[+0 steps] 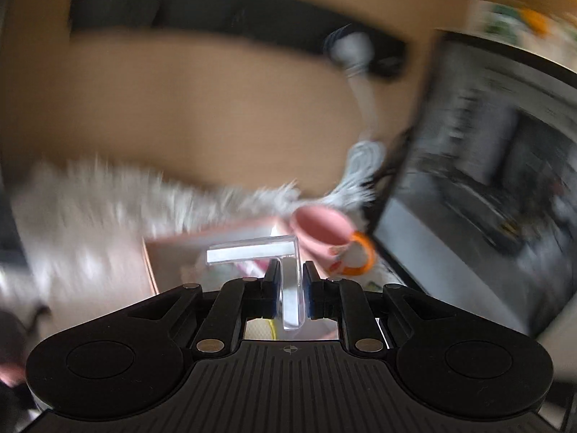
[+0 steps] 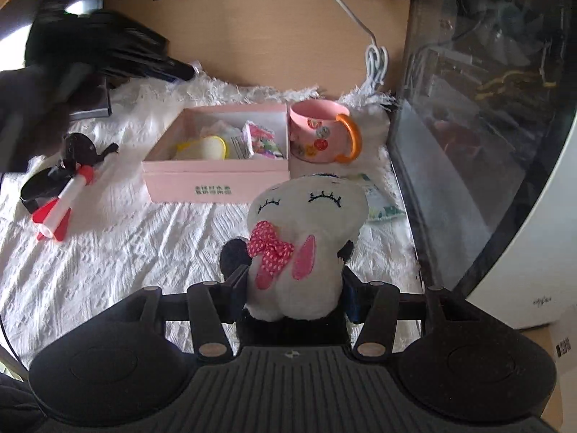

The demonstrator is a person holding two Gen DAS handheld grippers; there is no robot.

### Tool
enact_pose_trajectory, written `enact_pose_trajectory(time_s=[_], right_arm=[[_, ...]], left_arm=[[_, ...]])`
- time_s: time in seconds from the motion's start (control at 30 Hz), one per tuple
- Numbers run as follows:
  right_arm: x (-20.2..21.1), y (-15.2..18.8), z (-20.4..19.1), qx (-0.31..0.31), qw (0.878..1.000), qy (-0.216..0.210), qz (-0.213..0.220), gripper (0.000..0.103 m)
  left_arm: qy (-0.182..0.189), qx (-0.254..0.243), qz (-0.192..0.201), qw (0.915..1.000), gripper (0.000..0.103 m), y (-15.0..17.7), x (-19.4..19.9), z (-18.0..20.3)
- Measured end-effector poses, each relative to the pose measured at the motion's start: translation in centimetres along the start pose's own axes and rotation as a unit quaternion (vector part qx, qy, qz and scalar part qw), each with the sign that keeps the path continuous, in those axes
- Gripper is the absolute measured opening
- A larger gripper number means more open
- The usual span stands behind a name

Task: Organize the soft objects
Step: 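Lower the bunny plush and clear strip into the pink box, opening both grippers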

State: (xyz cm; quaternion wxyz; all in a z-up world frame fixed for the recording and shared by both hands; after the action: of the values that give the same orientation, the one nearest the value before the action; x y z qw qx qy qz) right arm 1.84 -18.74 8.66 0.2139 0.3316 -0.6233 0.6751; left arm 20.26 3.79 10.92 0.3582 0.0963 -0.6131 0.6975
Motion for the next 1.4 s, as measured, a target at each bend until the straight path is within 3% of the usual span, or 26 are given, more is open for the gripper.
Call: enact_pose_trajectory(time_s=[0.03,0.13,0.23,0.33,0.43,0.6,0.7,0.8,0.9,1.03,1.1,1.17,1.33,1.4], right_arm=[[-0.2,0.2,0.1,-0.004,1.000,0.002,-0.003,0.052],[-0.5,0.8,0.7,-0.020,1.000,0.003,-0.010,0.052],[-1.3,0.8,1.1,-0.026,0.999,0.006,-0.024,0.052],[-2.0,-0.3,0.8,-0.017,1.000,0.001,-0.026,0.052],[-2.2,-4.3,0.0,-0.004,1.000,-0.029,-0.006,0.052],[-2.9,-14.4,-2.7,0.014,0.995,-0.087,0.045,0.052],[-5.5,-19.3,-4.7,0.015,0.994,-0.095,0.051,0.052],[-9.1,-22.1,-6.7,0.029,0.994,-0.090,0.052,0.052],[-14.3,-22.2,-8.0,0.043,0.996,-0.077,0.030,0.052],[-22.6,-18.6,-8.1,0.015,0.995,-0.058,-0.076,0.052],[-24.7,-17.0,-7.9,0.009,0.994,-0.049,-0.096,0.052],[-25.2,-16.6,-7.8,0.005,0.995,-0.053,-0.088,0.053],[-23.7,-16.7,-8.0,0.029,0.993,-0.073,-0.089,0.069],[-21.6,-17.2,-7.9,0.051,0.995,-0.056,-0.058,0.069]], left_arm=[[-0.012,0.018,-0.014,0.9997,0.016,0.3,-1.4,-0.7],[-0.056,0.010,-0.018,0.9982,0.016,2.1,-2.6,-2.2],[-0.044,0.044,-0.016,0.9980,0.016,4.0,-1.6,-3.5],[-0.044,0.048,-0.028,0.9975,0.016,6.4,0.5,-4.5],[-0.044,0.058,-0.041,0.9965,0.016,9.9,3.6,-5.0],[-0.038,0.104,-0.036,0.9931,0.016,13.9,7.9,-5.7],[-0.039,0.142,-0.019,0.9890,0.016,15.0,10.1,-6.7],[-0.054,0.159,-0.010,0.9858,0.016,15.7,12.0,-7.9],[-0.076,0.178,-0.001,0.9810,0.016,16.5,13.5,-9.3],[-0.105,0.206,-0.011,0.9728,0.016,18.3,14.6,-10.9],[-0.119,0.213,-0.022,0.9695,0.016,19.3,15.0,-11.5],[-0.132,0.219,-0.030,0.9663,0.016,20.1,15.4,-12.2],[-0.169,0.232,-0.041,0.9570,0.016,21.4,15.8,-13.6],[-0.182,0.239,-0.032,0.9534,0.016,21.4,16.2,-14.2]])
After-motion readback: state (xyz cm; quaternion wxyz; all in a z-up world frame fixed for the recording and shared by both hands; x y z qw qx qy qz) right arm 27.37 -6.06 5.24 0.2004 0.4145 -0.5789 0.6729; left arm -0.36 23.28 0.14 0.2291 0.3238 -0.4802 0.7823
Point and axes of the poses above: each gripper's, at about its wrist camera, not at the fingertips, and x roughly against the way its jaws point, z to its right, y to its underside, the point moved 7 cm from there along -x, roughly the way its jaws point, and after that the axes turned 3 degrees about -x, right-handed, at the moved point
